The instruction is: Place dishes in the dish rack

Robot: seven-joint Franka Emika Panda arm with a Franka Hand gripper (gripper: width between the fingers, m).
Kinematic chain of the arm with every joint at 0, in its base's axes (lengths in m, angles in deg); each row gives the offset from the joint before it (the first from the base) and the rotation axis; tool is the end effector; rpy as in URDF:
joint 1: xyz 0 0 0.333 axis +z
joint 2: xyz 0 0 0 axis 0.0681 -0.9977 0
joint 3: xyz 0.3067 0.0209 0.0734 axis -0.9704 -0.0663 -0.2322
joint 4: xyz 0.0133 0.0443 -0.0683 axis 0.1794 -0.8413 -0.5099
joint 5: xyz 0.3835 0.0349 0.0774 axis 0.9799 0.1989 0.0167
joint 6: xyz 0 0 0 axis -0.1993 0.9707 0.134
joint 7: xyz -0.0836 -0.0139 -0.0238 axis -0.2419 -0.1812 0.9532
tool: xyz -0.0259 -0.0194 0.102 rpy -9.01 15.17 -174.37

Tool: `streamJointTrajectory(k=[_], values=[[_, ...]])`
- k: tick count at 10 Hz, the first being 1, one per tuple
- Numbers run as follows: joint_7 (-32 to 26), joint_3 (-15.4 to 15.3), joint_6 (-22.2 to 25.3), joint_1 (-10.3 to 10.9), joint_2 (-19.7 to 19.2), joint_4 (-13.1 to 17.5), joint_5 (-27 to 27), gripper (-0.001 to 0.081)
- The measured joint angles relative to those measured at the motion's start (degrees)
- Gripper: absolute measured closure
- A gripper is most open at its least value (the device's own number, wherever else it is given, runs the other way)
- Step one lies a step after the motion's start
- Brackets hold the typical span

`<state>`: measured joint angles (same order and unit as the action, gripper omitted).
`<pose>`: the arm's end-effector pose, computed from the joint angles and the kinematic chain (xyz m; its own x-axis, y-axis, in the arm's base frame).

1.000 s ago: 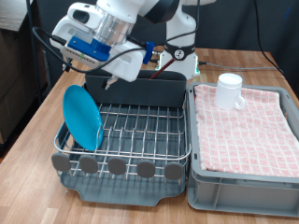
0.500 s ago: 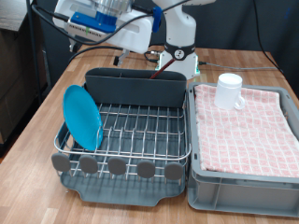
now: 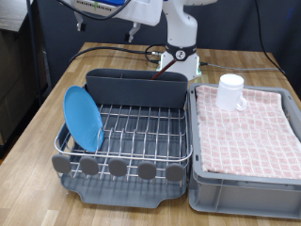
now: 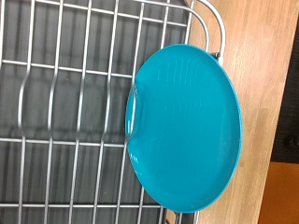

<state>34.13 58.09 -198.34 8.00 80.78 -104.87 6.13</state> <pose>0.5241 -0.1525 0.4686 0.7914 -0.5717 0.2163 -0.6046 -0.7843 0.1390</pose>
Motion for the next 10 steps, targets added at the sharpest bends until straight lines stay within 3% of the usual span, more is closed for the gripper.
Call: streamJointTrajectory(k=[3, 5, 10], values=[[-0.69, -2.73, 7.36, 2.28, -0.04, 0.55, 2.41, 0.0003], [-0.95, -4.75, 9.2, 4.21, 0.04, 0.56, 6.03, 0.0003], [16.04, -10.37, 10.55, 7.29, 0.5, -0.05, 7.78, 0.0003]])
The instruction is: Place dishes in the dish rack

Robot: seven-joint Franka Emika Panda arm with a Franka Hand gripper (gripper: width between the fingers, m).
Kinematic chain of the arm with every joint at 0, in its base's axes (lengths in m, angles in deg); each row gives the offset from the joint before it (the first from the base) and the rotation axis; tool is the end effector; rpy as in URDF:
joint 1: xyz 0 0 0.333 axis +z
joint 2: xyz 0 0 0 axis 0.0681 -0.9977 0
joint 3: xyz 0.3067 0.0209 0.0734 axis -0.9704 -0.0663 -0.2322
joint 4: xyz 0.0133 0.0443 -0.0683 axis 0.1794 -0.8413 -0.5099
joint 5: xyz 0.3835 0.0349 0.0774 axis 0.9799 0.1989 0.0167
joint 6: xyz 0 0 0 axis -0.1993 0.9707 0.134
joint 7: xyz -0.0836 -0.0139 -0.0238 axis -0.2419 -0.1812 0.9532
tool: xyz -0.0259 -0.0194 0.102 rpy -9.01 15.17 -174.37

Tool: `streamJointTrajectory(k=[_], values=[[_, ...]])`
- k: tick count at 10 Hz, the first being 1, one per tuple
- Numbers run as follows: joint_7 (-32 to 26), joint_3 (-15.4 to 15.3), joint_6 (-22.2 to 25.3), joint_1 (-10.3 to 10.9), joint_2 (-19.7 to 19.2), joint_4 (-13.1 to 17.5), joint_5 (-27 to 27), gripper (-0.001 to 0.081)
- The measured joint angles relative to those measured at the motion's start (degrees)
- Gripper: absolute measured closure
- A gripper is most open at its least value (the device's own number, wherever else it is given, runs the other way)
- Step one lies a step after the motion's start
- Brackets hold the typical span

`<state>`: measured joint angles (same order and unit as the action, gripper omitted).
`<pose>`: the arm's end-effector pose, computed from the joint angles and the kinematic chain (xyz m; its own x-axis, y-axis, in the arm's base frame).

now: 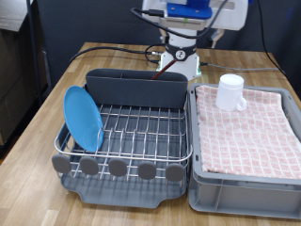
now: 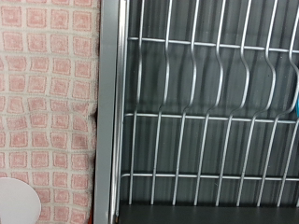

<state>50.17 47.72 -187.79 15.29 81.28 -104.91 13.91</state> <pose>0.5244 0.0158 0.4576 0.7708 -0.6344 0.0580 -0.6365 -0.7629 0.1132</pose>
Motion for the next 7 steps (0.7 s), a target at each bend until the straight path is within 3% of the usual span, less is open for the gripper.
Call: streamJointTrajectory(k=[3, 5, 7], values=[[-3.21, -0.93, 2.18, 0.48, -0.36, 0.34, -2.06, 0.0003], [-3.26, -3.49, 8.0, 2.29, -0.37, 1.22, -1.73, 0.0003], [-1.79, -5.81, 10.61, 3.94, -0.1, 1.36, 0.26, 0.0003]])
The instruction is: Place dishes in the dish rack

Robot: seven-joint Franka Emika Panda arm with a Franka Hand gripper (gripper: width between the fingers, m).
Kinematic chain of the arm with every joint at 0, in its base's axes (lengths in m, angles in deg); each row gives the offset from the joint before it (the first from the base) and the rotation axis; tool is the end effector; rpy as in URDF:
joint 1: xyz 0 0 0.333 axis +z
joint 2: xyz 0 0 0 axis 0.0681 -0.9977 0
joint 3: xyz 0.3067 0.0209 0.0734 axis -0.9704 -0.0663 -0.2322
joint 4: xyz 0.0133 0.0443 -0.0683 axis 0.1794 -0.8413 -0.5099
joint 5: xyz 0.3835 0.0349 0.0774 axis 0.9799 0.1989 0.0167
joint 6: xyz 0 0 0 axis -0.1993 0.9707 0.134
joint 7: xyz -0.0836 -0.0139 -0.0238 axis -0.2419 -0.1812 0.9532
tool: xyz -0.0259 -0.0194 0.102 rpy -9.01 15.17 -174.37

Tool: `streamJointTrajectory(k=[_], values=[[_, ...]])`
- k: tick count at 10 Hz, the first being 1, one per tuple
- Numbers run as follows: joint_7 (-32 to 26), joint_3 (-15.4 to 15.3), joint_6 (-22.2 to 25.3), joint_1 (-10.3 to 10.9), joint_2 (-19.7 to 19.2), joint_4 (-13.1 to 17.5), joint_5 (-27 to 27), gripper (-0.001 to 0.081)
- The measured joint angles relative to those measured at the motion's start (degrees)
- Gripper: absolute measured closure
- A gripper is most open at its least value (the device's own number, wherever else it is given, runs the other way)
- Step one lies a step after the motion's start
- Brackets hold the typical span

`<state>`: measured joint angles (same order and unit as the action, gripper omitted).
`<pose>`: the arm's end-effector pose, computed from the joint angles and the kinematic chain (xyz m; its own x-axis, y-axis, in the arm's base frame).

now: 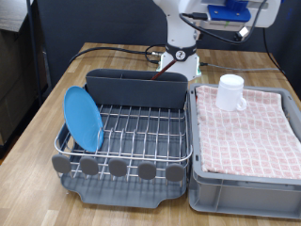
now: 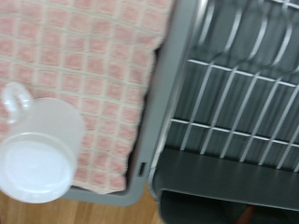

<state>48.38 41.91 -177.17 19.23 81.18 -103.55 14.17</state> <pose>0.4981 0.0986 0.4550 0.8700 -0.4900 -0.0545 -0.4664 -0.8539 0.2308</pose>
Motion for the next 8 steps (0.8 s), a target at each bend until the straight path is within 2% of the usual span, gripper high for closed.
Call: streamJointTrajectory(k=[5, 8], values=[[7.21, -5.6, -0.05, 3.57, 0.75, -0.82, 3.53, 0.0003], [9.7, -7.62, -0.05, 4.09, 0.79, -0.91, 3.78, 0.0003]])
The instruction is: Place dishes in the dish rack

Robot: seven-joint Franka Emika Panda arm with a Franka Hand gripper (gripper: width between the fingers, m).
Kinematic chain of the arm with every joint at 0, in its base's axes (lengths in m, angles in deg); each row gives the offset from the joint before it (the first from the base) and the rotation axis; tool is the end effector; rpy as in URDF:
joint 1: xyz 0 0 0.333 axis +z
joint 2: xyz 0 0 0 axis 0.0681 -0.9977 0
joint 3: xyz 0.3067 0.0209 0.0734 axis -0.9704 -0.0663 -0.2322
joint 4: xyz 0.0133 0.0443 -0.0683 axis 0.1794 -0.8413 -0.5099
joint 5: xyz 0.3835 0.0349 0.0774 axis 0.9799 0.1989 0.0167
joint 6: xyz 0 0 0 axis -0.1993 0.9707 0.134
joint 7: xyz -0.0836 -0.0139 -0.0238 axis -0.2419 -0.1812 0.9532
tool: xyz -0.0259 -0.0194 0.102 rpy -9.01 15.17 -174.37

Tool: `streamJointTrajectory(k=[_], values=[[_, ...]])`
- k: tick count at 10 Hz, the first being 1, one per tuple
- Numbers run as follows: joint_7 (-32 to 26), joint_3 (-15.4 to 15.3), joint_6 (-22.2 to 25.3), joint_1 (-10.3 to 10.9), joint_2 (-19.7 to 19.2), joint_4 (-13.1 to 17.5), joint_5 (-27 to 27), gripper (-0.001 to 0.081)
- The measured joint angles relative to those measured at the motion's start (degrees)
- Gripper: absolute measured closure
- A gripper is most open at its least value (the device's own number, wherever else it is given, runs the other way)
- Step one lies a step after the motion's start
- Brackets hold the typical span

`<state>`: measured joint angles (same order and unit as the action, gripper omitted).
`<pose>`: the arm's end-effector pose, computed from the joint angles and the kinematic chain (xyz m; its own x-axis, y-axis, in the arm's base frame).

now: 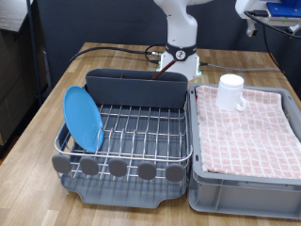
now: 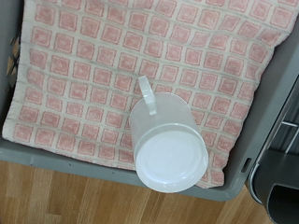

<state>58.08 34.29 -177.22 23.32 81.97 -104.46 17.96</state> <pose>0.4603 0.2016 0.4550 0.8768 -0.4777 -0.0552 -0.4581 -0.8646 0.2064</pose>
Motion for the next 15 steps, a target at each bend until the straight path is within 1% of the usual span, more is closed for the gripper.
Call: streamJointTrajectory(k=[3, 4, 6, 8, 10, 12, 15], values=[[0.05, -0.36, 1.18, 0.0, -0.09, 0.0, 0.5, 0.0003], [-1.51, -0.34, 1.77, -0.01, -0.53, 0.08, 0.5, 0.0003], [-4.63, -0.57, 1.7, 0.0, -3.48, 0.34, -0.53, 0.0003], [-4.94, -1.54, -1.59, 0.17, -7.26, 0.33, -2.94, 0.0003], [-4.47, -2.54, -3.65, 0.57, -9.95, 0.13, -4.75, 0.0003], [-4.3, -3.39, -4.29, 0.75, -11.46, -0.03, -4.72, 0.0003], [-4.47, -4.16, -5.35, 0.76, -12.26, -1.22, -4.49, 0.0003]])
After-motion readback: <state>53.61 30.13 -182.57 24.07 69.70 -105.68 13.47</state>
